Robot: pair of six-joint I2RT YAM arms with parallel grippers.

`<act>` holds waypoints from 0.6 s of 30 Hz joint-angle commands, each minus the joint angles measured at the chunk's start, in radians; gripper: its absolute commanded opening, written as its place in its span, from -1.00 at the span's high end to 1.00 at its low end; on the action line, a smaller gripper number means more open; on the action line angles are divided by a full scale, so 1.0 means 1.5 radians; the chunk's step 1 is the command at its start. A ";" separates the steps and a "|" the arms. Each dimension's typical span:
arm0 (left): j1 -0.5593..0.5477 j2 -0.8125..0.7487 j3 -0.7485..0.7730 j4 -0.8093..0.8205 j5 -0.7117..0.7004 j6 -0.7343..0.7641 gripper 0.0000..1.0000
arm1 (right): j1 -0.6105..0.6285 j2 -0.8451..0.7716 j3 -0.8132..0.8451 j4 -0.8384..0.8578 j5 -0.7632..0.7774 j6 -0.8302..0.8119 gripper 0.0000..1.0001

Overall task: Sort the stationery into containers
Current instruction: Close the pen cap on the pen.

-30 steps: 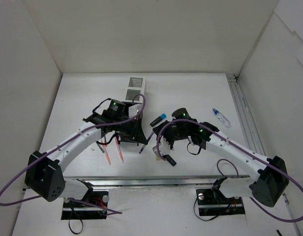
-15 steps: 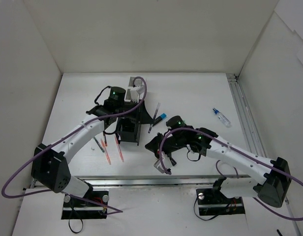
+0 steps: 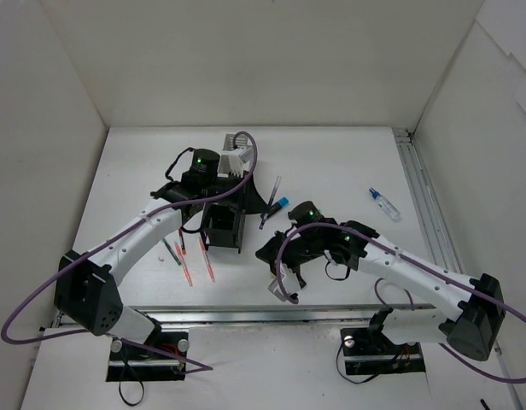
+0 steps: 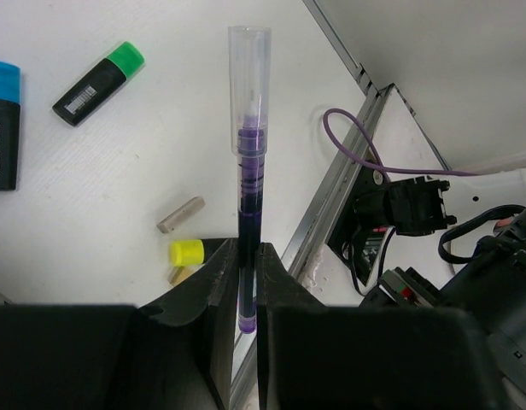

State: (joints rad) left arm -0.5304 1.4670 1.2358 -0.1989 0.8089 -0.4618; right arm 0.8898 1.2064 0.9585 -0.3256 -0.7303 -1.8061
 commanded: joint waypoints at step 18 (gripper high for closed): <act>-0.007 -0.109 0.001 -0.042 -0.095 0.055 1.00 | -0.009 0.005 0.088 0.009 0.094 0.086 1.00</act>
State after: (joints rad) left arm -0.5369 1.3575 1.2251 -0.3103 0.7189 -0.4007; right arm 0.8879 1.2400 1.0313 -0.3294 -0.5713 -1.7409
